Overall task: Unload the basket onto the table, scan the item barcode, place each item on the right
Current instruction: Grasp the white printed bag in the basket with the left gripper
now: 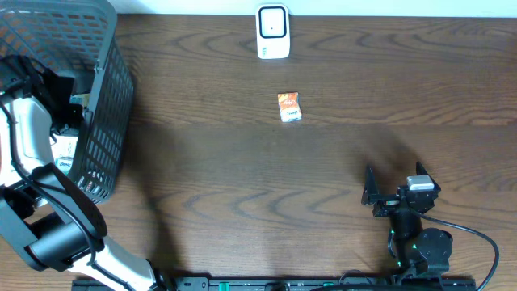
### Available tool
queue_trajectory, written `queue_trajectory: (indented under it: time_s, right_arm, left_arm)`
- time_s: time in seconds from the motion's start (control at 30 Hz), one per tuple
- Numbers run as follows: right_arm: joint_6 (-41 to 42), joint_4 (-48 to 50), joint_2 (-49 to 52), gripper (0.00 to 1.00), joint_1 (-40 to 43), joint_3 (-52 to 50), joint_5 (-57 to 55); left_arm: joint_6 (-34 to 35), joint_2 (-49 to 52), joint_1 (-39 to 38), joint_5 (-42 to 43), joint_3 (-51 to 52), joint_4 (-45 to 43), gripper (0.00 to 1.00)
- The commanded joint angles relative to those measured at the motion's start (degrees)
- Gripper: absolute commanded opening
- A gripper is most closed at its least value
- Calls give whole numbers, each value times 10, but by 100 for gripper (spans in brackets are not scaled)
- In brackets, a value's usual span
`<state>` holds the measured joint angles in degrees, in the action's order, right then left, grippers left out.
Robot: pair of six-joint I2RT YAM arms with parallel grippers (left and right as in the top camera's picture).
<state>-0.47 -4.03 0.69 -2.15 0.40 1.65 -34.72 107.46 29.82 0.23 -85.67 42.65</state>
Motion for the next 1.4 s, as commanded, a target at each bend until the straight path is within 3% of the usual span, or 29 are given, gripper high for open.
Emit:
queue_trajectory:
  time_s: [0.0,0.43,0.8,1.07,1.13,1.2,1.3,1.37]
  right_arm:
    - [0,-3,-3,99,2,-1,0]
    - [0,-3,-3,99,2,-1,0]
    - [0,-3,-3,99,2,-1,0]
    - [0,-3,-3,99,2,-1,0]
    - [0,-3,-3,99,2,-1,0]
    - [0,-3,-3,99,2,-1,0]
    - [0,-3,-3,99,2,-1,0]
    - [0,-3,-3,99,2,-1,0]
  left_arm:
    - [-11,0,2,-22,5,-6,98]
    - [-67,76,0,-29,5,-30,98]
    - [-68,86,-6,-93,5,-112,98]
    - [-68,127,-6,-100,5,-108,100]
    - [-68,141,-6,-112,5,-109,94]
    - [-66,148,-6,-114,5,-109,82]
    - [-52,145,-7,-113,5,-114,76]
    - [-31,141,-7,-113,5,-118,64]
